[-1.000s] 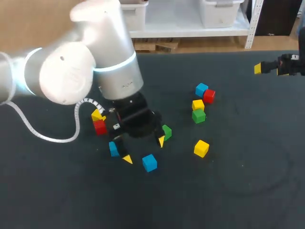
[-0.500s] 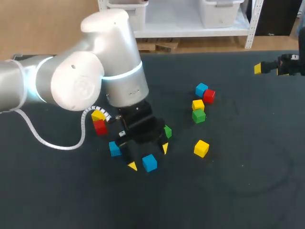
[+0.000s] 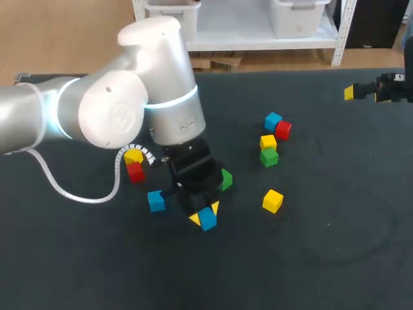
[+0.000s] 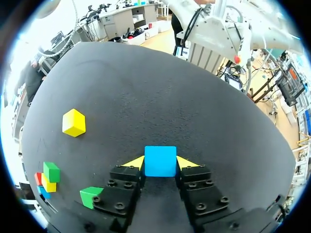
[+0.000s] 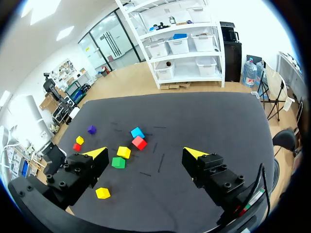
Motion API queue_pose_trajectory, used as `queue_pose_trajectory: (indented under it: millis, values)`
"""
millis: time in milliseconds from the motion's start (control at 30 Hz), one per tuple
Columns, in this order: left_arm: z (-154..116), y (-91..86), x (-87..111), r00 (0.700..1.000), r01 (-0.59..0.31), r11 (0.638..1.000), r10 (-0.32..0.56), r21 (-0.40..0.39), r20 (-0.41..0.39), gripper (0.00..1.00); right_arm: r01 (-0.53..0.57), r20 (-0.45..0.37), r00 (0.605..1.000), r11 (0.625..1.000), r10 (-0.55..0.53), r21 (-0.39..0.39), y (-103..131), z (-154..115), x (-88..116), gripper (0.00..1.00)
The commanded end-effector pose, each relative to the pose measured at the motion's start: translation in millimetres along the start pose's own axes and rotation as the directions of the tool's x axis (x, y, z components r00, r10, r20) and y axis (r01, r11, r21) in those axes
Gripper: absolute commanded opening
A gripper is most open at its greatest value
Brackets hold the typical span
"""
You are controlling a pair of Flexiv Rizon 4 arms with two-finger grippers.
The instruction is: Place the blue cubes, place green cubes on the blue cubes, place the yellow cubes on the green cubes, then place the red cubes on the yellow cubes, and place purple cube on the red cubes.
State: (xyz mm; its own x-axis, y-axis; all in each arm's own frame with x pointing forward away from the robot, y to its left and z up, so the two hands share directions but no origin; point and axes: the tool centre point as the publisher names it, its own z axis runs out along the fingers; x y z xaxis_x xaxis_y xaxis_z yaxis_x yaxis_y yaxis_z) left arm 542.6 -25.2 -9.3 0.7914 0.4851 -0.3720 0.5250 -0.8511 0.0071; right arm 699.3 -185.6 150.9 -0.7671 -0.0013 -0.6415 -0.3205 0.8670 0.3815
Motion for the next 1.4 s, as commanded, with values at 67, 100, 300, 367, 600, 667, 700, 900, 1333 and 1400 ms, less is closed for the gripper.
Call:
queue_pose_trajectory:
  millis: [67,100,300,367,600,667,700,900,1333,1400]
  values:
    - [-6.2,1.0,0.2,1.0,0.005,1.0,-0.005,0.009,-0.005,0.0,-0.001,0.0,1.0,1.0,0.001,0.002,0.6,0.2,-0.1,1.0]
    - [-9.4,0.4,-0.6,1.0,0.008,1.0,-0.007,0.007,-0.008,0.0,-0.001,0.0,1.0,1.0,0.001,0.002,0.6,0.2,-0.1,1.0]
    - [-37.8,0.9,-3.2,0.996,0.087,0.996,-0.088,-0.022,-0.02,0.0,-0.001,0.0,1.0,1.0,0.001,0.002,0.6,0.2,-0.1,1.0]
    - [-47.3,1.4,-0.1,0.99,0.134,0.99,-0.136,-0.042,-0.03,0.0,-0.001,0.0,1.0,1.0,0.001,0.002,0.6,0.2,-0.1,1.0]
    - [-73.6,16.0,25.9,0.904,0.421,0.903,-0.425,-0.089,-0.037,0.0,-0.001,0.0,1.0,1.0,0.001,0.002,0.6,0.2,-0.1,1.0]
    - [-77.3,21.8,31.8,0.883,0.465,0.88,-0.469,-0.095,-0.026,0.0,-0.001,0.0,1.0,1.0,0.001,0.002,0.6,0.2,-0.1,1.0]
    - [-78.4,25.9,35.0,0.86,0.503,0.859,-0.508,-0.099,-0.036,0.0,-0.001,0.0,1.0,1.0,0.001,0.002,0.6,0.2,-0.1,1.0]
    - [-82.0,48.8,50.5,0.771,0.623,0.773,-0.633,-0.121,-0.071,0.0,-0.001,0.0,1.0,1.0,0.001,0.002,0.6,0.2,-0.1,1.0]
    - [-74.6,80.1,85.7,0.613,0.779,0.605,-0.79,-0.164,-0.004,0.0,-0.001,0.0,1.0,1.0,0.001,0.002,0.6,0.2,-0.1,1.0]
    - [-73.0,81.8,90.2,0.589,0.796,0.581,-0.808,-0.173,-0.004,0.0,-0.001,0.0,1.0,1.0,0.001,0.002,0.6,0.2,-0.1,1.0]
